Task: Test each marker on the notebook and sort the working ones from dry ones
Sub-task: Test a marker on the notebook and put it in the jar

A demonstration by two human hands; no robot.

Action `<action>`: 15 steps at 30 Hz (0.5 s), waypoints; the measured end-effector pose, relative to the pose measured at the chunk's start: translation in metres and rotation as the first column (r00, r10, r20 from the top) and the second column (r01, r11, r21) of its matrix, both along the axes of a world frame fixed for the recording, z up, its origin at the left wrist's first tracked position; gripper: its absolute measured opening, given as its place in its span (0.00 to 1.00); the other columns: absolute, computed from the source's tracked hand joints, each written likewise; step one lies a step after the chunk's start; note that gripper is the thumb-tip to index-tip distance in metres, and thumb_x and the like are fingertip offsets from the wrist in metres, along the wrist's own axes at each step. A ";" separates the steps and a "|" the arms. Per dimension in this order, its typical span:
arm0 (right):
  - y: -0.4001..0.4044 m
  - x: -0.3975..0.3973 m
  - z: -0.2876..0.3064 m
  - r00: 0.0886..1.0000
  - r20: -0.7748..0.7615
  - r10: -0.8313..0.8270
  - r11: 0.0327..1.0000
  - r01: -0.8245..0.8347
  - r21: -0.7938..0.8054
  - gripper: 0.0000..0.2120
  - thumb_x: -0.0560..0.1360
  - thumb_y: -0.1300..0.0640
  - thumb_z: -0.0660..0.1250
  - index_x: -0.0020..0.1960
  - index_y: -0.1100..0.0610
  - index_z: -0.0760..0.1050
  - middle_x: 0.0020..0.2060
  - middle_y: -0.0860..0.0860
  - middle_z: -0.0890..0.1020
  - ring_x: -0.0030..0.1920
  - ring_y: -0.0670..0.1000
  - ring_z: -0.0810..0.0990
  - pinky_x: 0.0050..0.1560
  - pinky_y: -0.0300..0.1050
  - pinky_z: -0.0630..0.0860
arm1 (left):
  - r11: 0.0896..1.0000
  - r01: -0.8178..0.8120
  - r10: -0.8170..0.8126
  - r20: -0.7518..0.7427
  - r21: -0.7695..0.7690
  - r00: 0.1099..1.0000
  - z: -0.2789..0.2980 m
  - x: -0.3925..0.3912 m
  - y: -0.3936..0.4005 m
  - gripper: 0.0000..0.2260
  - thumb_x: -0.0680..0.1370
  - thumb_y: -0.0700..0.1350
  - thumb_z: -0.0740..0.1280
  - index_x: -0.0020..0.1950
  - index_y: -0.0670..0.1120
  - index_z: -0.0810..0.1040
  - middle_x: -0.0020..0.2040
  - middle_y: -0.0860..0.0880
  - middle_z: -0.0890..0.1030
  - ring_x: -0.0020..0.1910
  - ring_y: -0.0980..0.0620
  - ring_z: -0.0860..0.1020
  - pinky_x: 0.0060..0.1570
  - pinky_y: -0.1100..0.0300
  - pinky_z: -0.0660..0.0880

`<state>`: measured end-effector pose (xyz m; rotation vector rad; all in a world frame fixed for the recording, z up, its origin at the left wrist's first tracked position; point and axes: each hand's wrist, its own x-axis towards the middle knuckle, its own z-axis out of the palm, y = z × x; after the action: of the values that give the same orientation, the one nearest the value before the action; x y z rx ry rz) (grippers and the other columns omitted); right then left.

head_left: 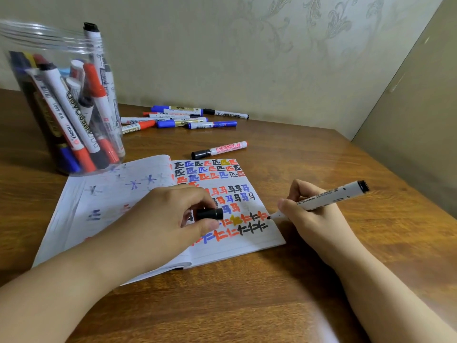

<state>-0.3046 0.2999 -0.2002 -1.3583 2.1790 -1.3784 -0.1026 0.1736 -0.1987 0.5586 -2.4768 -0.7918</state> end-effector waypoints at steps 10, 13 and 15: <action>0.000 -0.002 -0.003 0.997 0.007 0.075 0.997 -0.075 0.014 0.15 0.73 0.62 0.66 0.33 0.59 0.63 0.23 0.47 0.67 0.26 0.45 0.65 0.25 0.36 0.61 | 1.000 0.012 -0.012 0.005 -0.011 1.000 0.000 -0.002 0.000 0.04 0.72 0.52 0.68 0.41 0.61 0.74 0.43 0.77 0.70 0.40 0.66 0.71 0.38 0.74 0.65; 0.000 -0.003 -0.003 0.998 -0.001 0.060 0.998 -0.060 0.002 0.15 0.73 0.63 0.66 0.33 0.61 0.62 0.24 0.49 0.66 0.26 0.46 0.64 0.26 0.38 0.60 | 1.000 0.015 -0.015 0.006 -0.008 1.000 0.000 -0.001 0.000 0.04 0.72 0.52 0.68 0.41 0.61 0.74 0.42 0.77 0.70 0.40 0.67 0.71 0.38 0.74 0.65; 0.000 -0.003 -0.003 0.998 -0.002 0.063 0.998 -0.063 0.008 0.16 0.72 0.64 0.66 0.32 0.60 0.61 0.24 0.49 0.65 0.27 0.46 0.63 0.27 0.40 0.59 | 1.000 0.013 -0.013 0.005 -0.007 1.000 0.000 -0.001 0.000 0.04 0.72 0.52 0.68 0.40 0.61 0.74 0.42 0.77 0.71 0.39 0.67 0.71 0.37 0.74 0.66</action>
<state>-0.3076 0.3001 -0.2033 -1.4138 2.1214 -1.3448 -0.1039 0.1738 -0.1988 0.5434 -2.4892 -0.7876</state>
